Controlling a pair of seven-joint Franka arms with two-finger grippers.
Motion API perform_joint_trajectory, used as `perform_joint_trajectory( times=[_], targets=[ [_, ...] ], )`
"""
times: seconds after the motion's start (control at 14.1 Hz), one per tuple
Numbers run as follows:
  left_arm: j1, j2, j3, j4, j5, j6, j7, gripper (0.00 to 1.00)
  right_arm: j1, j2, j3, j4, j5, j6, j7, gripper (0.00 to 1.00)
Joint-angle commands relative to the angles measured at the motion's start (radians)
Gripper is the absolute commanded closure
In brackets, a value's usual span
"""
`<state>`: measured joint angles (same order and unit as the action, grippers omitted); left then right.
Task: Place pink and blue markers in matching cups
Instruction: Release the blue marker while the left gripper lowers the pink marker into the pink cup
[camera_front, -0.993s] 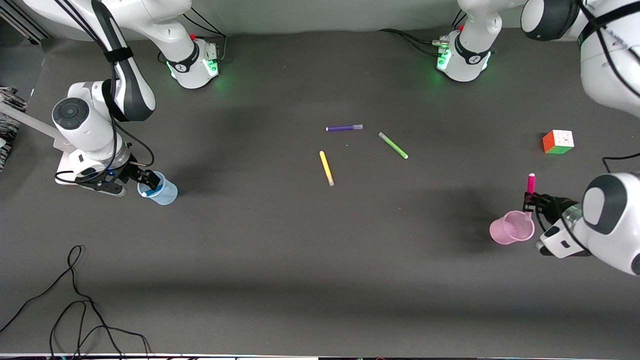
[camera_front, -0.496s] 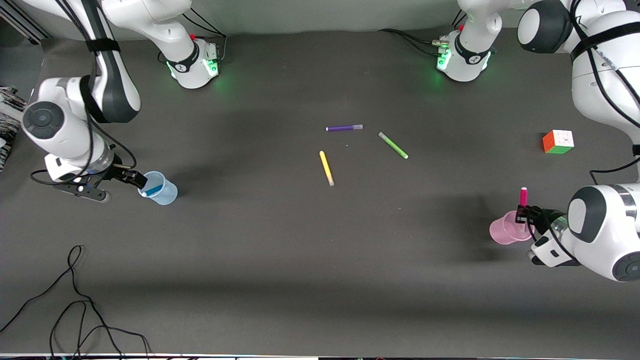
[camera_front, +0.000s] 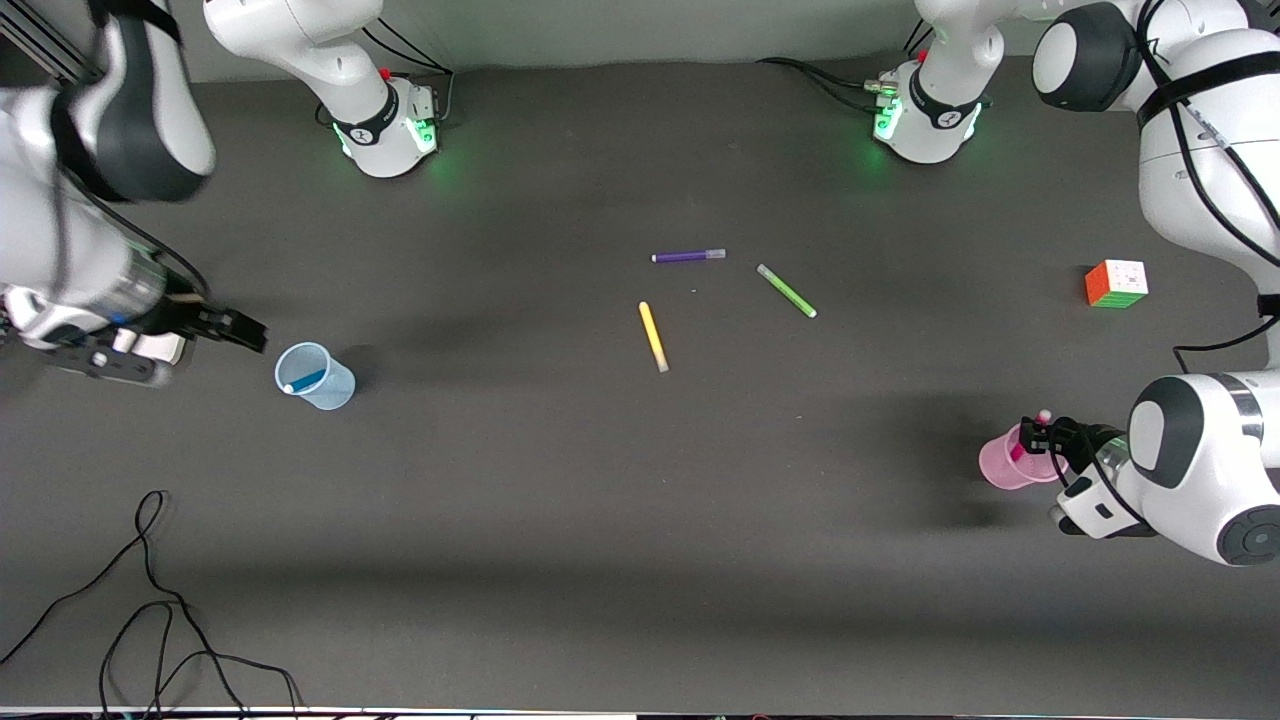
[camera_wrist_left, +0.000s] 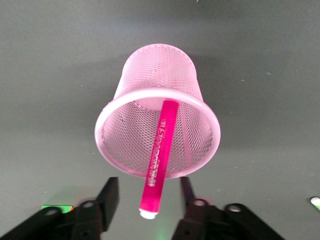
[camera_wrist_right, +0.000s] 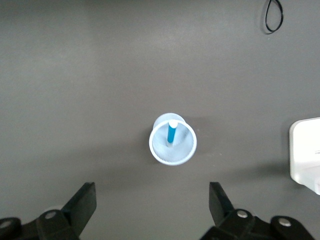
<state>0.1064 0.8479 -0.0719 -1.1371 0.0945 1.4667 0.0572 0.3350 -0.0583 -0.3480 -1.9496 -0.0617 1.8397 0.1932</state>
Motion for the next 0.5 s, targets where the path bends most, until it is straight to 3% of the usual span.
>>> perform_joint_trajectory(
  times=[0.0, 0.28, 0.43],
  targets=[
    [-0.001, -0.038, 0.0, 0.023, 0.01, -0.023, 0.001, 0.0, 0.007, -0.02, -0.023, 0.116, 0.071, -0.147, -0.06, 0.0],
    [0.004, -0.211, -0.002, -0.021, 0.005, -0.045, 0.006, 0.0, 0.006, -0.031, -0.049, 0.153, 0.099, -0.171, -0.064, 0.0],
    [0.015, -0.364, -0.003, -0.164, 0.005, -0.016, 0.015, 0.0, 0.006, -0.031, -0.063, 0.193, 0.102, -0.187, -0.08, 0.0]
  ],
)
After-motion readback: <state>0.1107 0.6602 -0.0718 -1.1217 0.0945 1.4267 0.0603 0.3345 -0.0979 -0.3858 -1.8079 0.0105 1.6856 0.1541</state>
